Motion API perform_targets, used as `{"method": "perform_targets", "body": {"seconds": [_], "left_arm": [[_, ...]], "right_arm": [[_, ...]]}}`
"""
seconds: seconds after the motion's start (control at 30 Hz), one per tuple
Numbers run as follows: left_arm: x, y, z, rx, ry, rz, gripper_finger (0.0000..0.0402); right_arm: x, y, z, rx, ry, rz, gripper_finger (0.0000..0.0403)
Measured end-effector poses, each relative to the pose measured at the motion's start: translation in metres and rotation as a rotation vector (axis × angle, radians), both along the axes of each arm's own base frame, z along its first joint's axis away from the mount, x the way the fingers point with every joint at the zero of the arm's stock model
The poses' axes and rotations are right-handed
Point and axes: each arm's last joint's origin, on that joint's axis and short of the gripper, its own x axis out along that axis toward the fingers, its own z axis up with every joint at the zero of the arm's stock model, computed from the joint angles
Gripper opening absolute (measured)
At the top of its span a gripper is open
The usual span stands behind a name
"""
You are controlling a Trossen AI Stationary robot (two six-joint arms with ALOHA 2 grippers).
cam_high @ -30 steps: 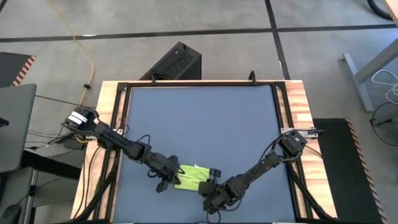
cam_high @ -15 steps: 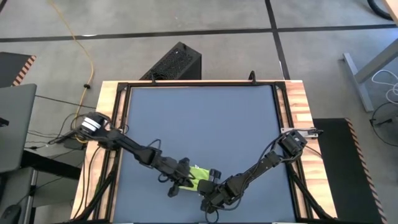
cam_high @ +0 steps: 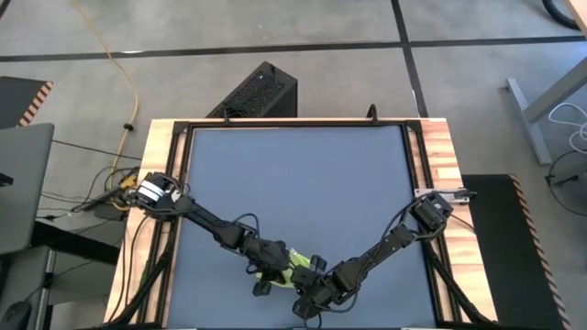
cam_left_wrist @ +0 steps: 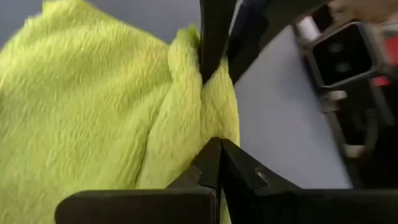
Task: Roll towel
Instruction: Roll the green towel
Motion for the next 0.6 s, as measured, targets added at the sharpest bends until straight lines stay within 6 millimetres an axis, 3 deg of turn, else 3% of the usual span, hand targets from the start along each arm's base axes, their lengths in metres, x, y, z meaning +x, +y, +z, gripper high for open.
{"method": "perform_targets", "body": {"seconds": [0.17, 0.37, 0.6], "left_arm": [[0.004, 0.008, 0.003, -0.128, 0.042, -0.029, 0.0000], [0.010, 0.014, 0.028, -0.176, -0.103, -0.055, 0.0000], [0.004, 0.017, 0.017, -0.095, -0.018, -0.080, 0.0000]], "right_arm": [[-0.003, 0.005, 0.004, 0.075, 0.015, -0.008, 0.0033], [-0.006, 0.008, 0.005, 0.092, 0.025, -0.001, 0.0034], [-0.006, 0.008, 0.005, 0.102, 0.024, -0.014, 0.0034]]}}
